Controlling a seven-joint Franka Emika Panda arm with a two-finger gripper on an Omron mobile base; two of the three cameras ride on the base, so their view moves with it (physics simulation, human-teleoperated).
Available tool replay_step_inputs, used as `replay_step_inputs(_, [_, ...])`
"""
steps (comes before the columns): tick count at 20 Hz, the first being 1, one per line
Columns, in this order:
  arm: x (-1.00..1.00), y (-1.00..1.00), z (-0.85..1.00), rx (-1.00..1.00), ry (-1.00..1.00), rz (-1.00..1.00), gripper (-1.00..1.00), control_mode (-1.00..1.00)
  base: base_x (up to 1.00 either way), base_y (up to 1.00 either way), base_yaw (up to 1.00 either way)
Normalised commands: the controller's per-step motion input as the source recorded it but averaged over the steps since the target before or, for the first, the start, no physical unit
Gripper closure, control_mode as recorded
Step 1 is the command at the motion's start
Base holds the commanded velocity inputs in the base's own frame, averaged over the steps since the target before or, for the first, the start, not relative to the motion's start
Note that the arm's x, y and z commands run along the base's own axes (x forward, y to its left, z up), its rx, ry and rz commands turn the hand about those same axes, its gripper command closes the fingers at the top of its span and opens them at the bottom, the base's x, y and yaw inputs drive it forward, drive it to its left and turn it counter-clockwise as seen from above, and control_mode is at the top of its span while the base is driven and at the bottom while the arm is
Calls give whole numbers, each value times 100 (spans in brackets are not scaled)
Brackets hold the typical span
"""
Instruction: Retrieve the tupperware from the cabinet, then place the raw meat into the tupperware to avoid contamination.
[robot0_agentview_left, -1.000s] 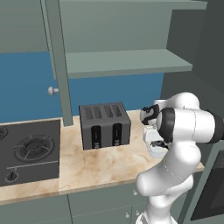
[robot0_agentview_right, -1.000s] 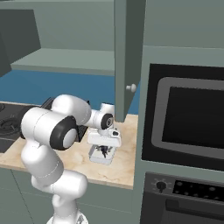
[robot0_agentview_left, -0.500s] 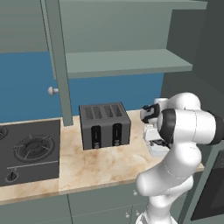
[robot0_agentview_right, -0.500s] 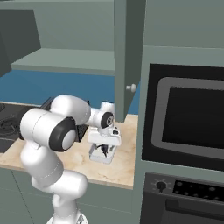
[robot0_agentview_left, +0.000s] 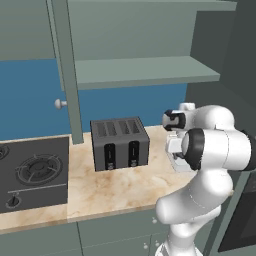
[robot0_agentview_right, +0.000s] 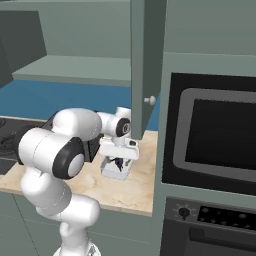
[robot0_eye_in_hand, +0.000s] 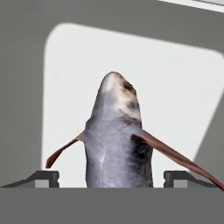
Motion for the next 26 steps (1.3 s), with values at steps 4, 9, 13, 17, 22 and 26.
replay_step_inputs(4, [0, 0, 2, 2, -1, 0, -100, -100, 0, 0, 0])
replay_step_inputs(9, [0, 0, -29, 1, -4, 0, -100, -100, 0, 0, 0])
replay_step_inputs(13, [0, 0, -45, 0, -5, 0, -100, -100, 0, 0, 0])
replay_step_inputs(17, [0, 0, -35, 0, -2, 0, -100, -100, 0, 0, 0])
replay_step_inputs(22, [0, 2, -33, 0, -7, 0, -100, -100, 0, 0, 0])
replay_step_inputs(26, [1, 5, -20, 0, -13, 0, -100, -100, 0, 0, 0])
